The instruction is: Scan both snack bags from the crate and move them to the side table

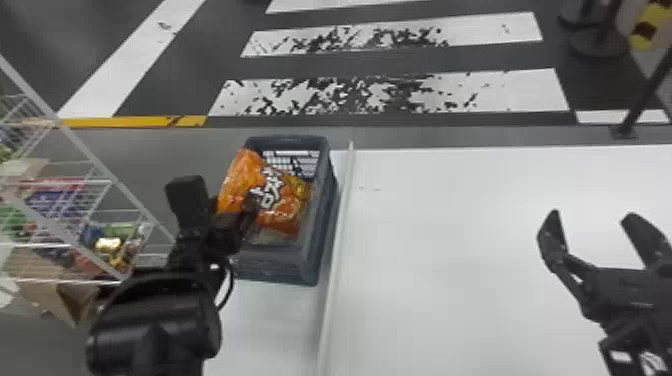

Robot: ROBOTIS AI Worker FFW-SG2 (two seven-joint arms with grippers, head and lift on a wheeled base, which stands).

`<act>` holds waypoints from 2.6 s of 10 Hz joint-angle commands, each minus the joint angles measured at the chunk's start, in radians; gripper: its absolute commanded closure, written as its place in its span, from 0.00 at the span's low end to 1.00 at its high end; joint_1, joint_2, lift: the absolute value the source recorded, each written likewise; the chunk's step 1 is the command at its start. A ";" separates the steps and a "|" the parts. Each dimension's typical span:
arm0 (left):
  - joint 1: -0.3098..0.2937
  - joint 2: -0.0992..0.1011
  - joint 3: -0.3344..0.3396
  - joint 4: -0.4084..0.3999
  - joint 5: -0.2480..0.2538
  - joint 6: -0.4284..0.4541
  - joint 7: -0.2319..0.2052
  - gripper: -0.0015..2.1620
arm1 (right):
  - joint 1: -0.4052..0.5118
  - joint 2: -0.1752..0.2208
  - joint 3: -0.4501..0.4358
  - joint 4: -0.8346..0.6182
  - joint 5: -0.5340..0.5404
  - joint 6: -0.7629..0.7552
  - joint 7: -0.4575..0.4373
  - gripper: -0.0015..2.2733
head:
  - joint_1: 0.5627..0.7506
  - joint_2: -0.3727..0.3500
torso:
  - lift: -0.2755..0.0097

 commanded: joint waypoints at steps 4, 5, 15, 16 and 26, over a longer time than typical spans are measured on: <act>-0.006 -0.003 -0.032 -0.053 -0.056 0.125 -0.020 0.84 | -0.001 -0.001 -0.006 0.008 -0.005 0.000 0.001 0.04 | 0.70 0.75 | 0.86; -0.002 -0.003 -0.032 -0.077 -0.050 0.140 -0.012 0.87 | 0.001 -0.001 -0.008 0.008 -0.008 -0.006 -0.001 0.04 | 0.70 0.75 | 0.86; 0.109 -0.003 0.127 -0.564 0.308 0.355 0.045 0.87 | 0.011 -0.004 -0.003 0.002 -0.009 -0.009 -0.001 0.04 | 0.70 0.78 | 0.86; 0.112 -0.003 0.141 -0.579 0.377 0.376 0.034 0.87 | 0.011 -0.004 -0.003 -0.001 -0.009 -0.009 -0.001 0.04 | 0.70 0.78 | 0.86; -0.025 -0.003 -0.247 0.024 0.453 -0.108 -0.109 0.87 | -0.010 -0.005 -0.011 0.009 -0.012 -0.009 -0.015 0.04 | 0.70 0.44 | 0.86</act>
